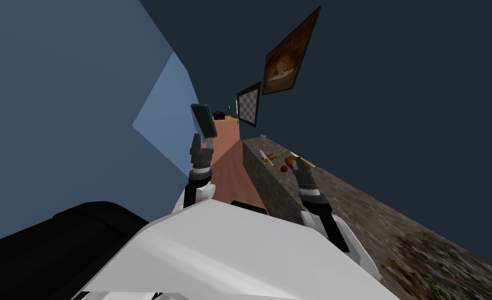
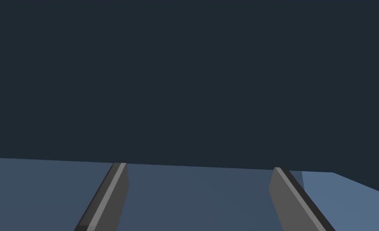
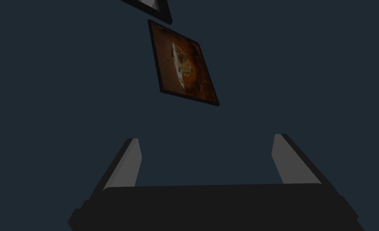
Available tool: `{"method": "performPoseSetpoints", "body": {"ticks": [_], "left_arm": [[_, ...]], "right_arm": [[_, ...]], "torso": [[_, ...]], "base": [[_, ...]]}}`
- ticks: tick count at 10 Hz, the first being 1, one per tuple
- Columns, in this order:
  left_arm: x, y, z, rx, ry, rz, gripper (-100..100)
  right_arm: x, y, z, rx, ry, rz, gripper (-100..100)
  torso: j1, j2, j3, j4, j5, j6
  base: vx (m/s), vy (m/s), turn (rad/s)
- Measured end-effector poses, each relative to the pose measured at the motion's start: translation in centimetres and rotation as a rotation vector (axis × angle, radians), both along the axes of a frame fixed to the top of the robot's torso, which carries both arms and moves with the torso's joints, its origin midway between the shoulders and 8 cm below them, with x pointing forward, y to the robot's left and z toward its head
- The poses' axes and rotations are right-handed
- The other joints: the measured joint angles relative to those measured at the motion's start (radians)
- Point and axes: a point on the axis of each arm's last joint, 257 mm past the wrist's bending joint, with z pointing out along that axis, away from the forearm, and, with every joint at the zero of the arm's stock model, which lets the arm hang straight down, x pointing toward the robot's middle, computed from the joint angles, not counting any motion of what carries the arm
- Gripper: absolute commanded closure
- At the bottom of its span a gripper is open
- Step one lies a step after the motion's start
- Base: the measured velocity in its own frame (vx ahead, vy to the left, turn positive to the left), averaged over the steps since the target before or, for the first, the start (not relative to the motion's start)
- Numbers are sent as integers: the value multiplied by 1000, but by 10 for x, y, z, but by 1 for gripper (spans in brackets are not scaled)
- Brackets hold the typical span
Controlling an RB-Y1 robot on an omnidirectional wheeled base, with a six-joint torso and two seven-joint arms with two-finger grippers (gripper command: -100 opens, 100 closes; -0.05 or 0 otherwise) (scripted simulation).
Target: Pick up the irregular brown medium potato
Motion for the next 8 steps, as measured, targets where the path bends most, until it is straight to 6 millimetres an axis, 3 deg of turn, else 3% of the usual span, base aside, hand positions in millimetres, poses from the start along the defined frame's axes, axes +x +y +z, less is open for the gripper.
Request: {"method": "performPoseSetpoints", "body": {"ticks": [8], "left_arm": [[0, 0, 0, 0, 0, 0, 0]], "right_arm": [[9, 15, -52, -355, 52, 31, -100]], "torso": [[0, 0, 0, 0, 0, 0]], "base": [[-34, -31, 147]]}}
